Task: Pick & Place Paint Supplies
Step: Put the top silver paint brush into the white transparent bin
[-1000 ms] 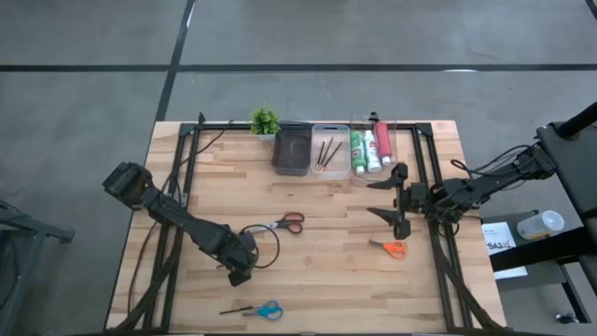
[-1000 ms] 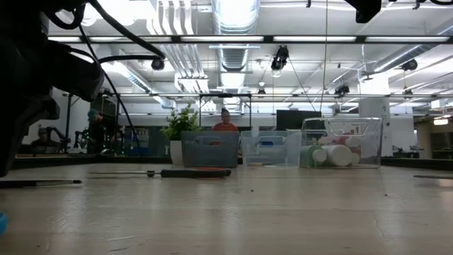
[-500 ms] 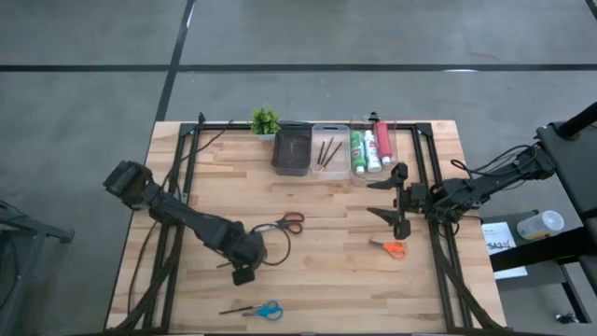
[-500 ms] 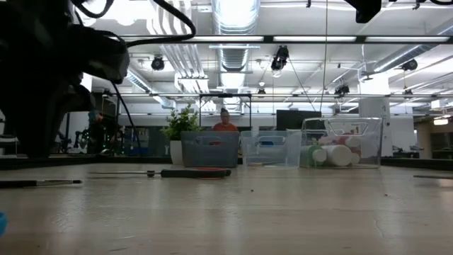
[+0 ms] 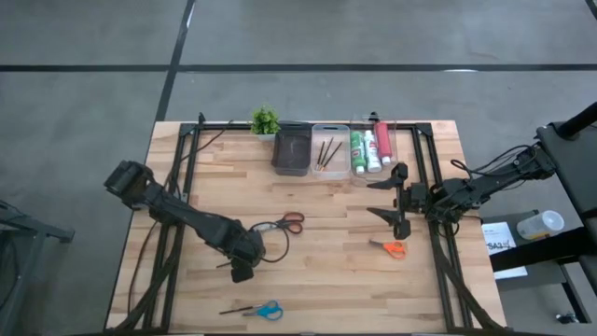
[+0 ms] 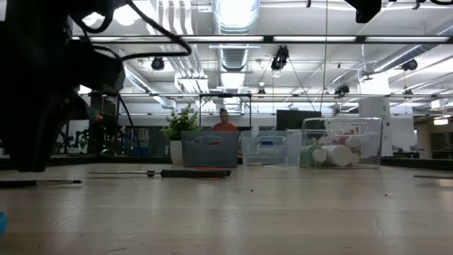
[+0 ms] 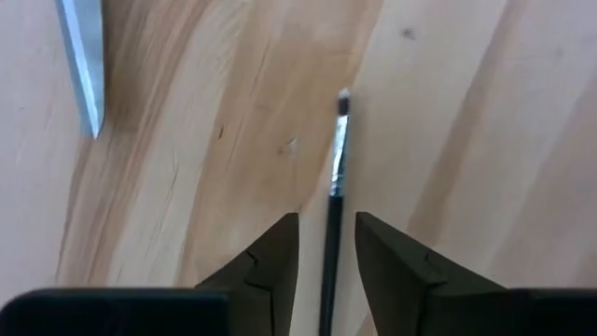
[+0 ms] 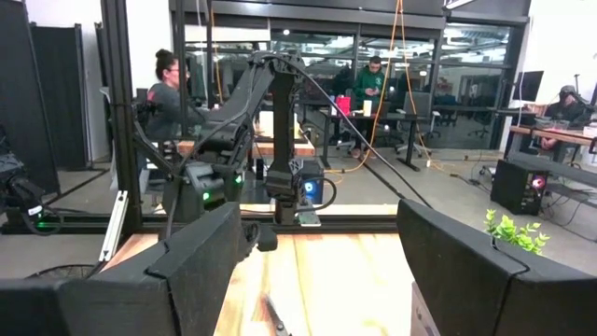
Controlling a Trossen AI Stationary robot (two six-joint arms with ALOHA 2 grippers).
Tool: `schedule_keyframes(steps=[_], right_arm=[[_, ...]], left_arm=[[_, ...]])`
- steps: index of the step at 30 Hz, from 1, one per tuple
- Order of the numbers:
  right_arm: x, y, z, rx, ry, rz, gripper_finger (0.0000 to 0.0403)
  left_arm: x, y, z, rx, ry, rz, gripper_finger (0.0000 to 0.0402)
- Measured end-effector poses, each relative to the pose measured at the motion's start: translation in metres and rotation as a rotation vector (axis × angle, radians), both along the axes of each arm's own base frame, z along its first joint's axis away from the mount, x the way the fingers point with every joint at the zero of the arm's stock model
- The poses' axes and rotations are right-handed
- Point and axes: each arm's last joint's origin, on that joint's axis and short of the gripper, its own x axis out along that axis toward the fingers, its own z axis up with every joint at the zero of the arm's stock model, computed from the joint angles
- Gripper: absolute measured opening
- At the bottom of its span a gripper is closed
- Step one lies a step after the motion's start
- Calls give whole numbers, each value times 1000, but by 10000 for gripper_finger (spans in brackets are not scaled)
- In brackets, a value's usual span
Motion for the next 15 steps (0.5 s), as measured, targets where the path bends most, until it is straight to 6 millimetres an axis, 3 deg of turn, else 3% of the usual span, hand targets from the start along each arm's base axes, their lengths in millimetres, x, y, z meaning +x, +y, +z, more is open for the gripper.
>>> schedule_keyframes(steps=[15], right_arm=[[0,0,0,0,0,0,288]], left_arm=[[4,-2,-21,23,63,9,117]])
